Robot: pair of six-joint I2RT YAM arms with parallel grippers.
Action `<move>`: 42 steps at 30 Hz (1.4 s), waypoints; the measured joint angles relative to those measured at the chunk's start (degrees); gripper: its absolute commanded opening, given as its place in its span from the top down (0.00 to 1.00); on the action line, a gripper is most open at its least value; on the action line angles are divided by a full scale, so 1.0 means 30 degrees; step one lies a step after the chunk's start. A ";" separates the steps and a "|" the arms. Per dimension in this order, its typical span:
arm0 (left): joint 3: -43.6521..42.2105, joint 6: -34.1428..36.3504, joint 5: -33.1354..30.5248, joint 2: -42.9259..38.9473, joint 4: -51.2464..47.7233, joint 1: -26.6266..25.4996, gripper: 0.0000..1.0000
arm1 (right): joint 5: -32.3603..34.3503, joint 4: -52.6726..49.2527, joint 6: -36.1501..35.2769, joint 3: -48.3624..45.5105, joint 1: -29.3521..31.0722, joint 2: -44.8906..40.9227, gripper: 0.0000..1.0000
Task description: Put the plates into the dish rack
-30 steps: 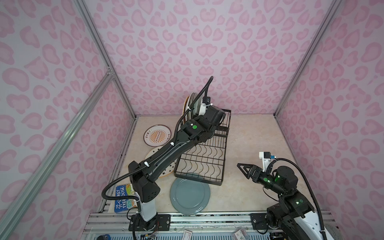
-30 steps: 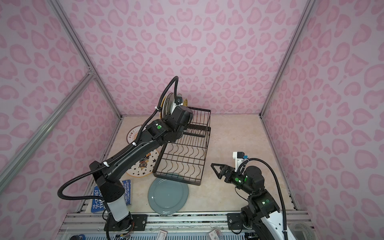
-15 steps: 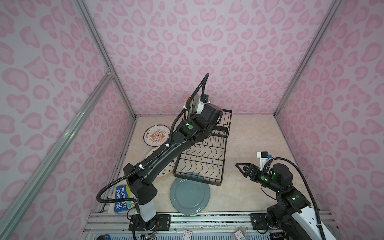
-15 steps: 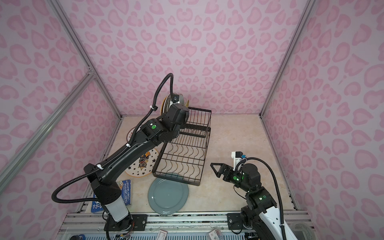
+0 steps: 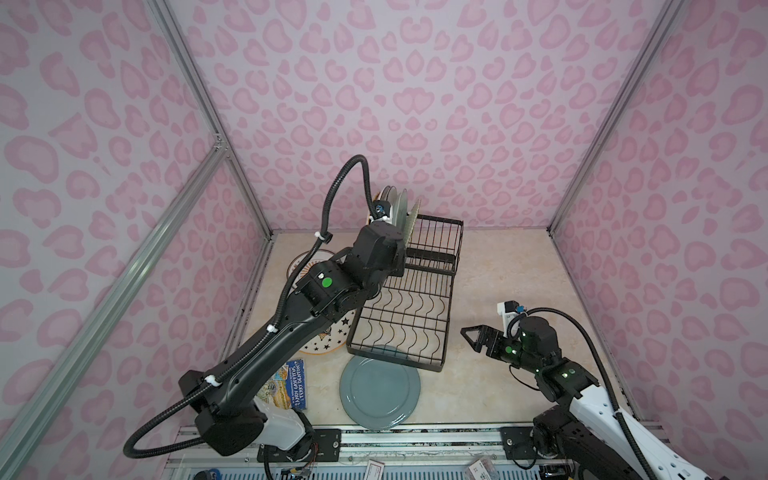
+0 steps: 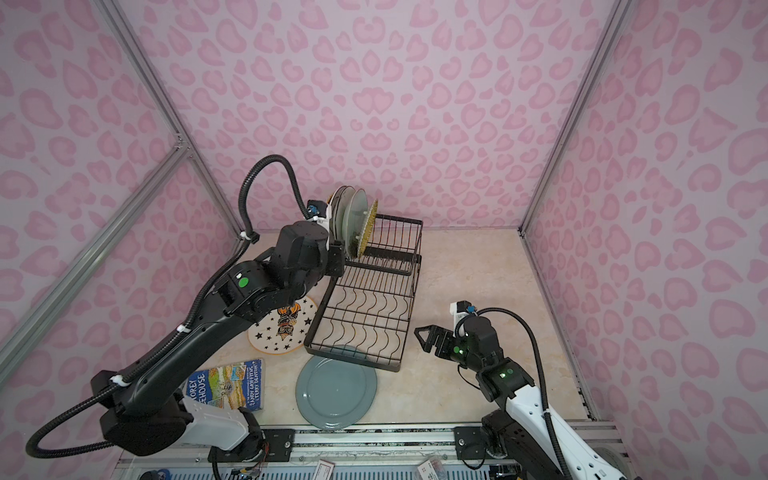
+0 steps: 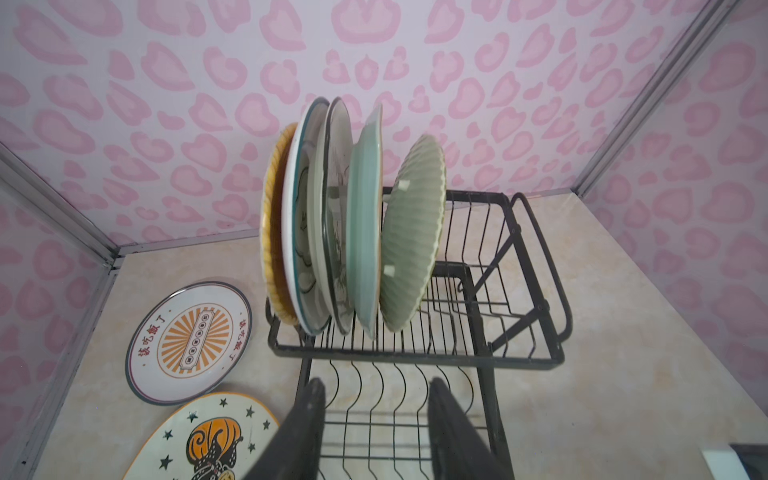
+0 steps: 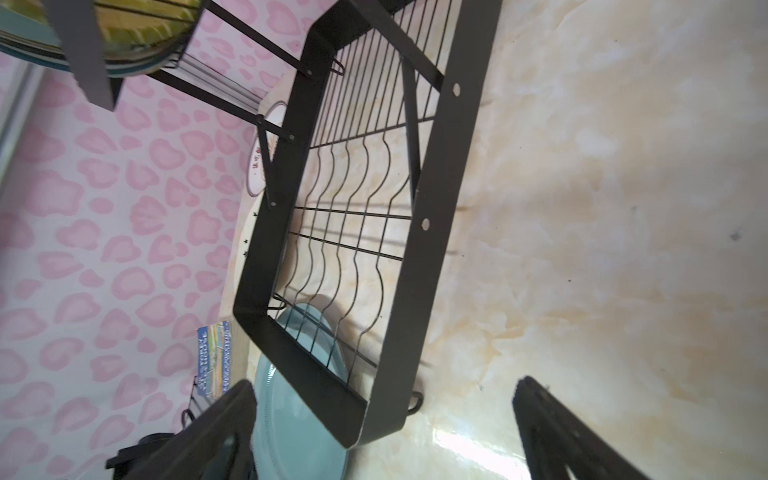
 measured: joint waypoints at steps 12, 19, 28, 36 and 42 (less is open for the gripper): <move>-1.2597 -0.2790 0.3177 -0.8626 0.0984 0.3075 0.02 | 0.2455 0.2492 -0.1472 0.2200 0.1450 0.6688 0.07; -1.6393 -0.4291 0.7810 -0.6513 0.3424 0.6244 0.02 | 0.3366 0.3402 -0.2076 0.3548 0.1858 1.0236 0.14; -1.7289 -0.5187 0.9544 -0.2412 0.5974 0.7650 0.01 | 0.3592 0.3402 -0.2652 0.5923 0.1974 1.4105 0.32; -1.7784 -0.5450 1.0112 -0.0583 0.7410 0.8000 0.02 | 0.3912 0.3257 -0.2885 0.6178 0.1639 1.4571 0.47; -1.7733 -0.5450 1.0528 -0.0204 0.7956 0.7985 0.12 | 0.3876 0.3286 -0.2907 0.6776 0.1370 1.5395 0.66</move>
